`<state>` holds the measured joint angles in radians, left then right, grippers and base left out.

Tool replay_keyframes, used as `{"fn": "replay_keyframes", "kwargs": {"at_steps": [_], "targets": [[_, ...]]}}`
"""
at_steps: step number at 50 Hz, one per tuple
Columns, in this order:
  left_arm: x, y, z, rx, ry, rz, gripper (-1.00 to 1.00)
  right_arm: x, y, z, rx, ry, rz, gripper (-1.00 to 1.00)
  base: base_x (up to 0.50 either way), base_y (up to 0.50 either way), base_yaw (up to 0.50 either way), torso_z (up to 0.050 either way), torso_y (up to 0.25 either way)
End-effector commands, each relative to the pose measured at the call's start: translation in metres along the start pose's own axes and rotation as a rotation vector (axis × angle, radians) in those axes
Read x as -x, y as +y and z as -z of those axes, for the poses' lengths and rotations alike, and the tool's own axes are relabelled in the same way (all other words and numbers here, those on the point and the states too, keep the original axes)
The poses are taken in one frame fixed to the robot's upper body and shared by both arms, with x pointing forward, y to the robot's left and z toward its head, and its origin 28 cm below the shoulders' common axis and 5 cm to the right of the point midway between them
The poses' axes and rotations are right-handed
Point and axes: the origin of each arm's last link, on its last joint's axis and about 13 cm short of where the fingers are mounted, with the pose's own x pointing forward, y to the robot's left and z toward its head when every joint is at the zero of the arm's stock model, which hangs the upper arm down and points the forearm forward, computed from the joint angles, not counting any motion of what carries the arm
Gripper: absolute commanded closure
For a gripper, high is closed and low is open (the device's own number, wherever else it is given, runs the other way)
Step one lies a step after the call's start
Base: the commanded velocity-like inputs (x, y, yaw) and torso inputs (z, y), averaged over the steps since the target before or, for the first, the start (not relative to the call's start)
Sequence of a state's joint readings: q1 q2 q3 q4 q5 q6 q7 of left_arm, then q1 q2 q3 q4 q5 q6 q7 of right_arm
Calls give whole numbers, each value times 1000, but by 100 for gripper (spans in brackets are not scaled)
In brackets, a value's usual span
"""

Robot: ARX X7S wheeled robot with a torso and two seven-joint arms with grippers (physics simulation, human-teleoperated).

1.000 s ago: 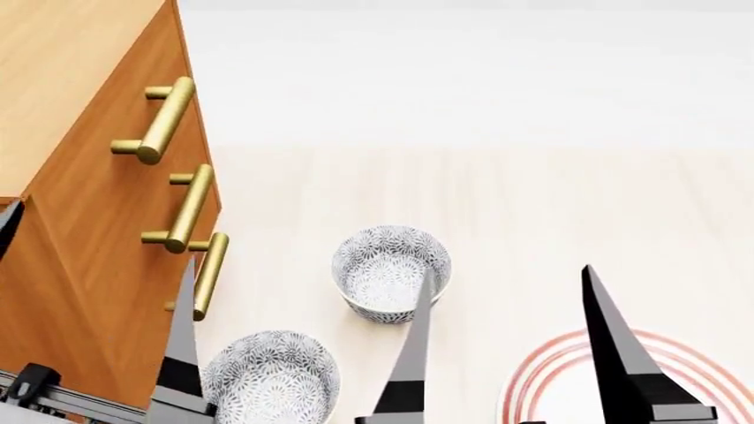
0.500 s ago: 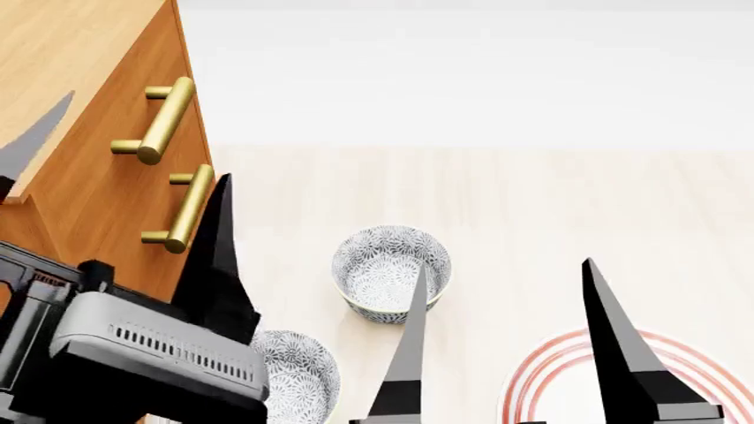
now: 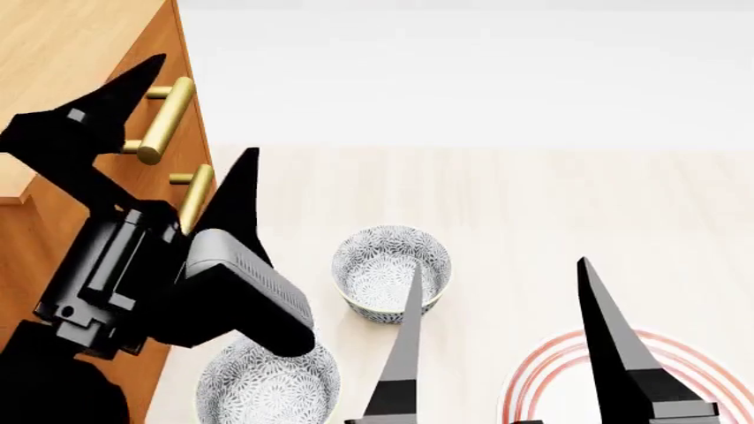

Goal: Open the top drawer of the cabinet.

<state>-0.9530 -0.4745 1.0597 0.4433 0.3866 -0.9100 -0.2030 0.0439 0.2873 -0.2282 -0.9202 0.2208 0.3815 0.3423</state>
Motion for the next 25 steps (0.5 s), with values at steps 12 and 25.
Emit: {"fn": "replay_keyframes", "kwargs": {"at_steps": [12, 25], "targets": [[-38, -9, 11, -218, 159, 65, -100, -3, -3, -1, 7, -21, 13, -100, 0, 0, 0, 0, 0], [-50, -23, 24, -243, 250, 84, -100, -2, -4, -2, 7, -23, 15, -100, 0, 0, 0, 0, 0]]}}
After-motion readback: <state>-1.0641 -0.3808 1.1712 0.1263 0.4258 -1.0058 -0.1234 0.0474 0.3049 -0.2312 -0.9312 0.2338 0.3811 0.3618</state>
